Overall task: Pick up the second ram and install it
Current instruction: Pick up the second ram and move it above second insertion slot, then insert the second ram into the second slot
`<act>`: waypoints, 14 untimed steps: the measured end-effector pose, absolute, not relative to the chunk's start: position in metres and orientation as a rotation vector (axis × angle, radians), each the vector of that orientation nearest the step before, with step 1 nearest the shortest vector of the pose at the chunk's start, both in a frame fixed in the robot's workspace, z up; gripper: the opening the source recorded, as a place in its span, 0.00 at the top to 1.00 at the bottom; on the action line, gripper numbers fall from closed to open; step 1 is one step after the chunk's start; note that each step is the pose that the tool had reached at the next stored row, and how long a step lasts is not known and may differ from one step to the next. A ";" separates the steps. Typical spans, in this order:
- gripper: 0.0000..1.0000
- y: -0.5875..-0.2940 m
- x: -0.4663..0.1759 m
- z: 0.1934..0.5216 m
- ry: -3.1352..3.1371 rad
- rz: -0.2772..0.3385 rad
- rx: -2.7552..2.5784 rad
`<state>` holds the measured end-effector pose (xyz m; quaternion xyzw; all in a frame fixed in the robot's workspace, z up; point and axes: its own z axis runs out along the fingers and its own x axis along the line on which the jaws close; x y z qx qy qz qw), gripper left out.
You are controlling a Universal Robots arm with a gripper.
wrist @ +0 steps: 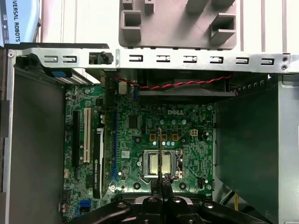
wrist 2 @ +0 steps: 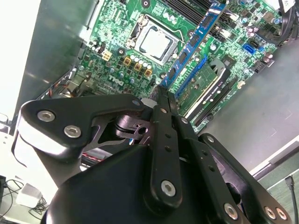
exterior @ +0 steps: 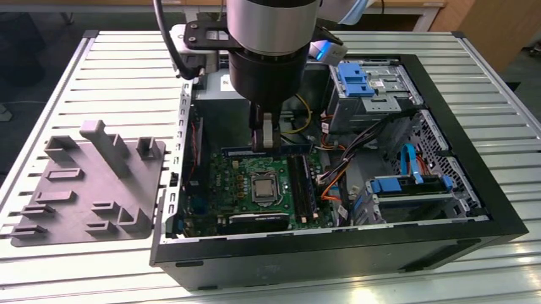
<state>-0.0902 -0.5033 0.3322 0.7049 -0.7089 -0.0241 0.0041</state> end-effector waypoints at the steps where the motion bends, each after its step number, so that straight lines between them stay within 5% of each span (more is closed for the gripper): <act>1: 0.89 -0.503 -0.090 0.332 -2.221 -0.076 2.209; 14: 0.89 -0.503 -0.090 0.331 -2.222 -0.076 2.208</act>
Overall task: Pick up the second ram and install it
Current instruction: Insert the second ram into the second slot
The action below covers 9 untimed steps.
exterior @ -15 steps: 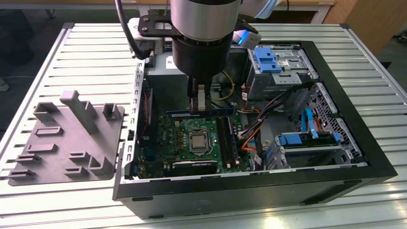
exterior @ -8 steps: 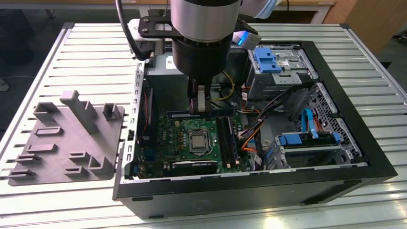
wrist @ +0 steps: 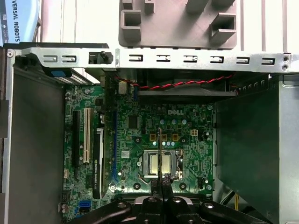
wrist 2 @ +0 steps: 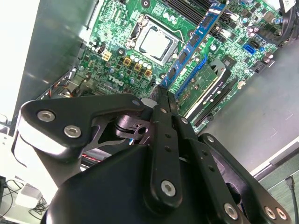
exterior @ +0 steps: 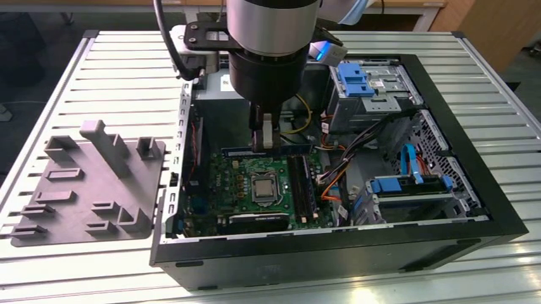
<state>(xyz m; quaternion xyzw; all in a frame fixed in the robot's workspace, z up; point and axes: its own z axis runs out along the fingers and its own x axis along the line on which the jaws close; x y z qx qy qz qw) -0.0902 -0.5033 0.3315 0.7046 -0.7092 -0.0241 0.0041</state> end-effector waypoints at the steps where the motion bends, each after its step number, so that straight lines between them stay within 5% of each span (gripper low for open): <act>1: 0.89 -0.503 -0.090 0.331 -2.228 -0.076 2.202; 9: 0.89 -0.503 -0.090 0.331 -2.325 -0.076 2.102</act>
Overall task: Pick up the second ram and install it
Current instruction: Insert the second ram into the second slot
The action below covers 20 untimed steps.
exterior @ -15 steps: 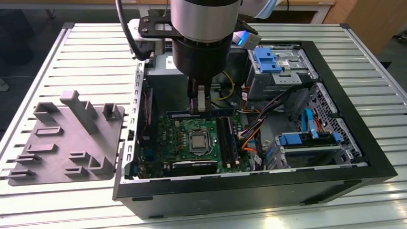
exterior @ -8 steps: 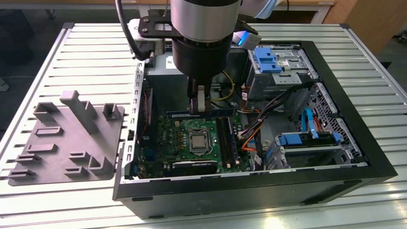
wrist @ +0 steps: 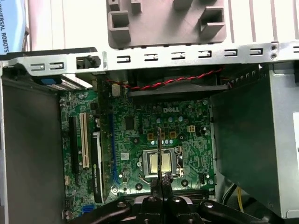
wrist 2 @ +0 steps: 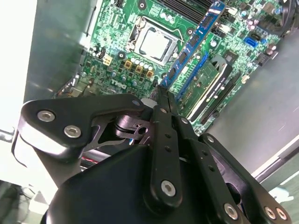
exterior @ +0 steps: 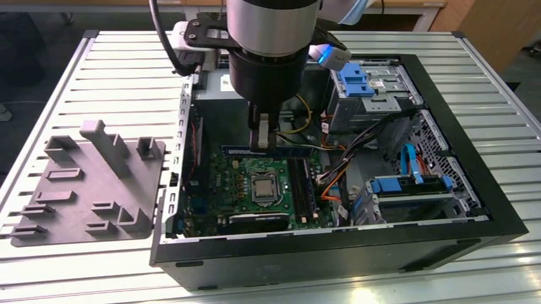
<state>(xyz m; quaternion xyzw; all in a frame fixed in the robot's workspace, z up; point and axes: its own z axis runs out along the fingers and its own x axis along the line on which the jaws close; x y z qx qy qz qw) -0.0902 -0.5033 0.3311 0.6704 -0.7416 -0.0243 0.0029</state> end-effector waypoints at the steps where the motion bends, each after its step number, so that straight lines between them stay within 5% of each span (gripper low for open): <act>1: 0.89 -0.503 -0.090 0.331 -2.342 -0.076 2.085; 20: 0.89 -0.503 -0.090 0.331 -2.520 -0.077 1.872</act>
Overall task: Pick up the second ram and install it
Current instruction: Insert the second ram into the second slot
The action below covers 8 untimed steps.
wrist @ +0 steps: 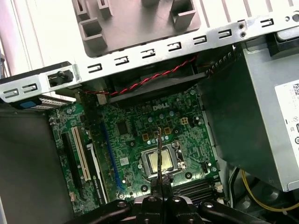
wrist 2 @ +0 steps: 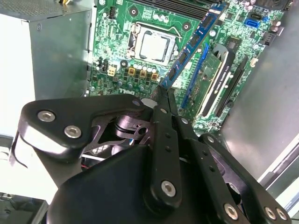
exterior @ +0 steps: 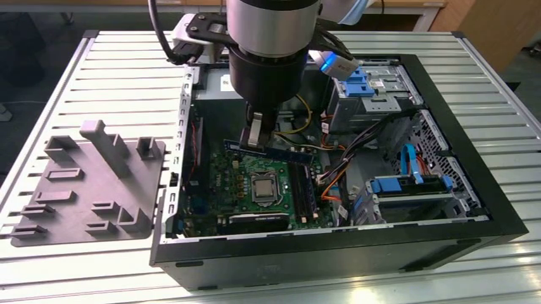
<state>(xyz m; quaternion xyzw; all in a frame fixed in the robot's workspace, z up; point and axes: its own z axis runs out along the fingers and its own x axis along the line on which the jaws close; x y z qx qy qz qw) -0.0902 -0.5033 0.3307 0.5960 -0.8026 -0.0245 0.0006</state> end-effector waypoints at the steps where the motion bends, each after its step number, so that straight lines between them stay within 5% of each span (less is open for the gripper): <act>1: 0.89 -0.503 -0.090 0.331 -2.523 -0.077 1.868; 8: 0.89 -0.503 -0.090 0.331 -2.550 -0.077 1.833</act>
